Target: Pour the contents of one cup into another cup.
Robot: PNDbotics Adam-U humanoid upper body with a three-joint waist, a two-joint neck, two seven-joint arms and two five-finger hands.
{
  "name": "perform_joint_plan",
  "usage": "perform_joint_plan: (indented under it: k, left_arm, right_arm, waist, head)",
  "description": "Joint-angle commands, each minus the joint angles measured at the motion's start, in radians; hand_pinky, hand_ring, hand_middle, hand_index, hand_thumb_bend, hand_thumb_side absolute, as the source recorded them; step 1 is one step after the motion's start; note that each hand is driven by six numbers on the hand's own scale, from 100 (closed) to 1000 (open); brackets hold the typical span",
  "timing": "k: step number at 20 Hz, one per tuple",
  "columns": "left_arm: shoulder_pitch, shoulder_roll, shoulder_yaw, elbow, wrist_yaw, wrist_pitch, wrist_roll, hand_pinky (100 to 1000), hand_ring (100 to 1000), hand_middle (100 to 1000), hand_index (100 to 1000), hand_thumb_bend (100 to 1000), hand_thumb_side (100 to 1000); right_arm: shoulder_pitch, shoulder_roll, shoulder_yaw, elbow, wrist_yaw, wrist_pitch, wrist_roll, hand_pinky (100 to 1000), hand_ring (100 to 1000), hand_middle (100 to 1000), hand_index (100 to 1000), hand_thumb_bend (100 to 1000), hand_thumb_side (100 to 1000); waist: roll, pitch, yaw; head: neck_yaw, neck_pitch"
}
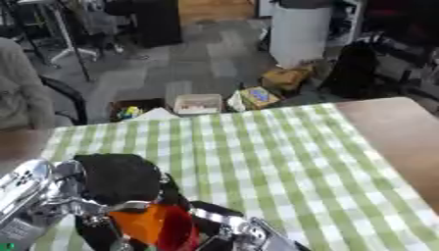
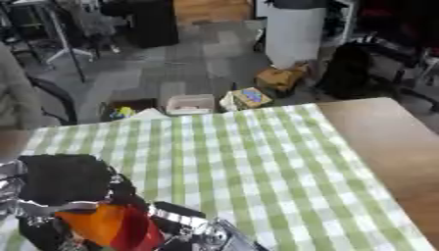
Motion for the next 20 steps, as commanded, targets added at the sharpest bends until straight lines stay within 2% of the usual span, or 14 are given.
perform_joint_plan:
  k: [1,14,20]
  left_arm:
    - [-0.013,0.01,0.008,-0.005,-0.003,-0.114,-0.106,285,320,567,883,297,100]
    - [-0.026,0.068,0.108,-0.124,0.025,-0.037,-0.061,281,319,570,885,303,100]
    - [-0.024,0.066,0.106,-0.129,0.034,-0.024,-0.069,281,319,570,884,297,100]
  right_arm:
    - [-0.017,-0.001,-0.007,-0.012,-0.008,0.001,0.001,439,596,280,840,100,100]
    - [-0.012,-0.002,-0.009,-0.011,-0.009,0.001,-0.002,438,597,280,839,100,100]
    - [-0.012,-0.001,-0.008,-0.012,-0.01,0.001,-0.002,438,597,279,839,100,100]
  waist:
    - [-0.003,-0.015,0.0]
    - [-0.005,-0.019,0.006]
    - [-0.007,-0.019,0.007]
  head:
    - [0.003,-0.009]
    - [-0.003,-0.014]
    - [-0.003,-0.014]
